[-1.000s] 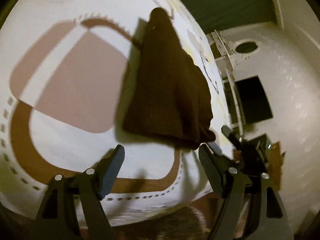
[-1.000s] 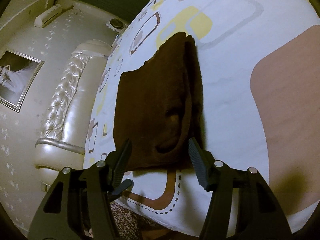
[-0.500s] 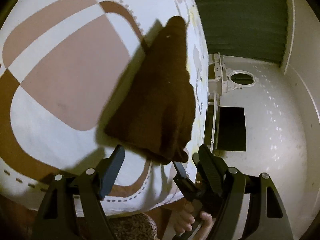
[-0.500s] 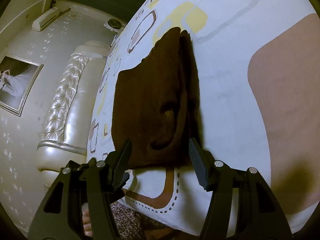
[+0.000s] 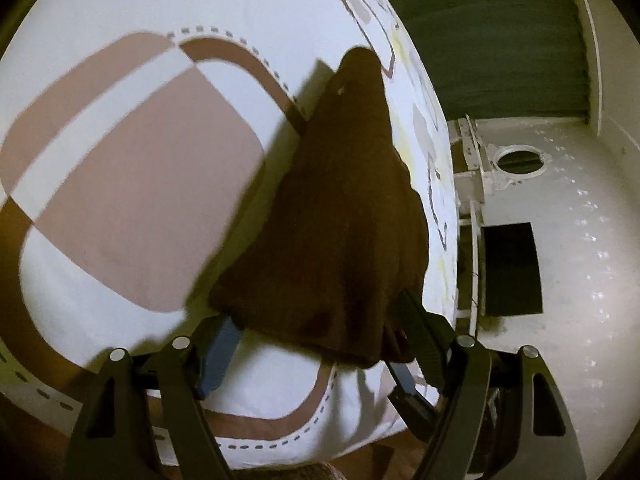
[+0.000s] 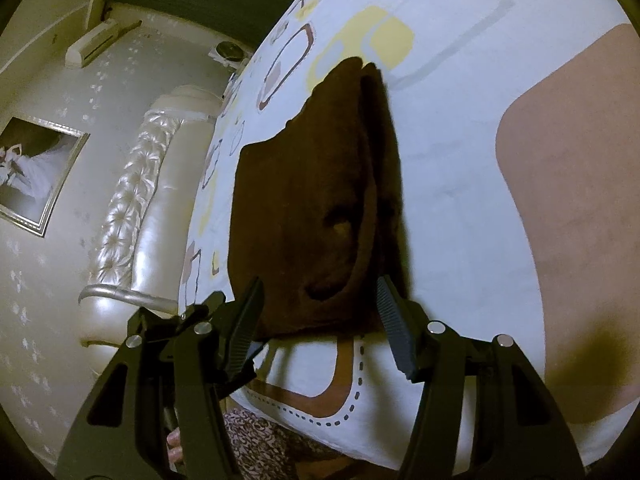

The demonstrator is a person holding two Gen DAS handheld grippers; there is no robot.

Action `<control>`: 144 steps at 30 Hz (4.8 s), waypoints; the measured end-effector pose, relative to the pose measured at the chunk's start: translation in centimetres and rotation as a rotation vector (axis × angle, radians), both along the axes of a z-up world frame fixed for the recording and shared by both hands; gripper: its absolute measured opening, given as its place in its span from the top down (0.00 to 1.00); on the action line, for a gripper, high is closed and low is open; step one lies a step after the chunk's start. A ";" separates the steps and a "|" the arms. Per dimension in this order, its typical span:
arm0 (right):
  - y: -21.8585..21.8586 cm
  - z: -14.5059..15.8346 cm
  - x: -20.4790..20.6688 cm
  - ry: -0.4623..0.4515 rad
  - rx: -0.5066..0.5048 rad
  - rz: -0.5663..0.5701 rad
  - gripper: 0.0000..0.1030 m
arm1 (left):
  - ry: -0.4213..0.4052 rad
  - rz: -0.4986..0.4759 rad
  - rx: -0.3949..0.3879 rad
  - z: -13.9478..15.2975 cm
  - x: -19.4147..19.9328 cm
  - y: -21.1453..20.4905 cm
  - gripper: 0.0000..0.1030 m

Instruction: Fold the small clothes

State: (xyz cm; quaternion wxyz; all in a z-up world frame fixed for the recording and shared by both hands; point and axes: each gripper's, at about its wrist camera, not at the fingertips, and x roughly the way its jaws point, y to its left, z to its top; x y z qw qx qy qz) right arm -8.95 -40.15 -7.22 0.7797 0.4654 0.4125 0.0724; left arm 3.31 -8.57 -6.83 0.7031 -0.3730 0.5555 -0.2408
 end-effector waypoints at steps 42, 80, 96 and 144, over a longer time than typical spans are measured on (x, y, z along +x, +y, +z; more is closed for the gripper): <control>0.4 -3.8 2.3 0.012 0.079 0.028 0.52 | -0.082 -0.116 0.094 -1.3 3.6 3.2 0.50; -6.3 -3.0 8.6 -0.034 0.039 -0.055 0.39 | -0.303 -0.372 0.232 1.4 10.9 -2.4 0.35; -8.2 -5.3 15.5 0.033 0.002 -0.062 0.79 | -0.373 -0.443 0.471 0.4 13.9 -6.6 0.28; -6.5 -3.4 6.7 0.053 -0.045 -0.148 0.46 | -0.419 -0.388 0.563 2.4 10.6 -4.7 0.24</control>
